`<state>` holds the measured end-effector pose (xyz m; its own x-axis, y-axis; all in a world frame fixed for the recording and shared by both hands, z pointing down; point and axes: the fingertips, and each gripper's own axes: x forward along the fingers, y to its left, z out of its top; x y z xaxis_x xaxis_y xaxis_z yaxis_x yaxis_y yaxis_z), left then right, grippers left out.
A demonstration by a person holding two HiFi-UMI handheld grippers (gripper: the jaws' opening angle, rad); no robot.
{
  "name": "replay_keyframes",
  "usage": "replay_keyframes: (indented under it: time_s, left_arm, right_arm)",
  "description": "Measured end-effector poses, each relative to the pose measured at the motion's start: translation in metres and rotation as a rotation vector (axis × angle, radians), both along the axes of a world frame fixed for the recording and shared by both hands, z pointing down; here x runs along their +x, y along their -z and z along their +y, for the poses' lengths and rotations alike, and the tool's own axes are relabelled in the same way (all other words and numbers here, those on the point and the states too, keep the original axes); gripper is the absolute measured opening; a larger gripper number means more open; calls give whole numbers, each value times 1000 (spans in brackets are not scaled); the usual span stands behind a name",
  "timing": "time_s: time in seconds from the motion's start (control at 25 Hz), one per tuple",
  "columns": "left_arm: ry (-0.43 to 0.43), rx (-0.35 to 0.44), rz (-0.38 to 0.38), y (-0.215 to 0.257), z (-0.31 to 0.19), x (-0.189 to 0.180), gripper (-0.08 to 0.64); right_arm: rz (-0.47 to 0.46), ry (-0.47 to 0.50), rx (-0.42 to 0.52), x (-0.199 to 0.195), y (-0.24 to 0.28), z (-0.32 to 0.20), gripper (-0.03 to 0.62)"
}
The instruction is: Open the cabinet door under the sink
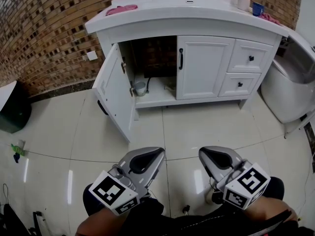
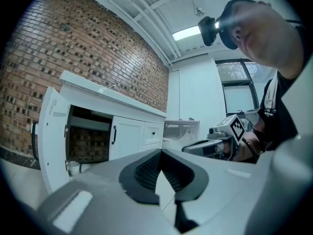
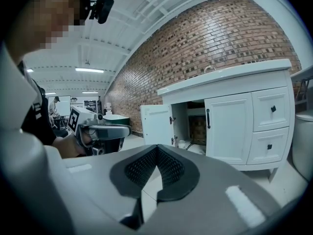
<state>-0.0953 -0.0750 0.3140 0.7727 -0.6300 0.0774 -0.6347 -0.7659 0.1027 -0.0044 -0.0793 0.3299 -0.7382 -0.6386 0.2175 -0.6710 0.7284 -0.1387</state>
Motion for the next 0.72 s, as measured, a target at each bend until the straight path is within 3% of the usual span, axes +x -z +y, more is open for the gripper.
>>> replay_keyframes:
  time_s: [0.72]
  left_arm:
    - [9,9,-12,1,-3,-4,5]
  right_arm:
    - [-12,-14,-14,-1,2,-6,8]
